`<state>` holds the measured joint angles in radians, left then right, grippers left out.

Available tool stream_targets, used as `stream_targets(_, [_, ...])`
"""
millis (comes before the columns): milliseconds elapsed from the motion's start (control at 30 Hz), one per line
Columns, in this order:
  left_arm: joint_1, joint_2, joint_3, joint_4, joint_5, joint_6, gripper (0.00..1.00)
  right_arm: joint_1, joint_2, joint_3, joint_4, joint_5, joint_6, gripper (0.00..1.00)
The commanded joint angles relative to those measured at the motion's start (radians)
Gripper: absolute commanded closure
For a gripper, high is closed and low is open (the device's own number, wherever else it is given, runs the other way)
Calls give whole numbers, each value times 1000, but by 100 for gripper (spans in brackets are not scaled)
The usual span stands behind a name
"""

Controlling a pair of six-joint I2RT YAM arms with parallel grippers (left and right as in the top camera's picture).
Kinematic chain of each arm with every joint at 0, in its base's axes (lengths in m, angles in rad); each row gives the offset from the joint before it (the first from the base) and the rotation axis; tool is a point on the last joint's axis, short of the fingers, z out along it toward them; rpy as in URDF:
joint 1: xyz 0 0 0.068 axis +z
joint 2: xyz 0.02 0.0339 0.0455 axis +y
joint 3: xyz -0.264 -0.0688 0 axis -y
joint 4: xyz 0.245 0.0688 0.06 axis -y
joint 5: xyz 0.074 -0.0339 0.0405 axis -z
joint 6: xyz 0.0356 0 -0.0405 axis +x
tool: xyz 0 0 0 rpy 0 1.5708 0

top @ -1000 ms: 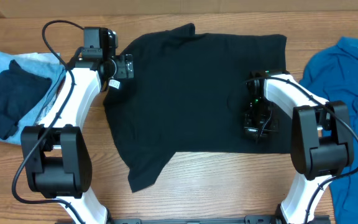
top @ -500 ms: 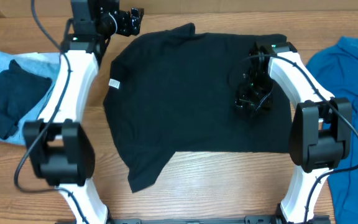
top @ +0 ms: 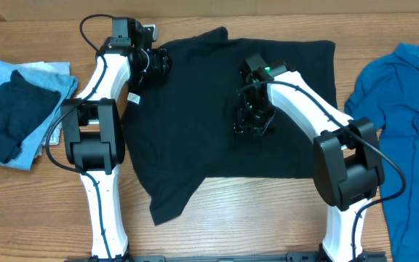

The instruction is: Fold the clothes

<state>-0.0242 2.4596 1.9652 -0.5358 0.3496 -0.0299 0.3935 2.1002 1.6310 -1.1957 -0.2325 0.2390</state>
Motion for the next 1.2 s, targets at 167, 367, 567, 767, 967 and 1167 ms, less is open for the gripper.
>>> stream_targets(167, [-34,31,-8,-330,-273,52,57,-19,-4,19,6,6,-8,39])
stream_targets(367, [-100,31,71,-616,-353,42,58,-69,-4,19,-7,8,-34,39])
stream_targets(567, [-152,31,465,-891,-480,-31,38,-120,-4,19,-17,10,-39,39])
stream_targets(767, [-147,38,669,-690,-480,13,23,-121,-4,19,-17,11,-58,38])
stream_targets(967, [-139,182,659,-529,-393,132,29,-121,-4,19,-30,30,-57,39])
stream_targets(1167, [-136,280,659,-525,-297,188,27,-121,-4,19,-40,34,-57,39])
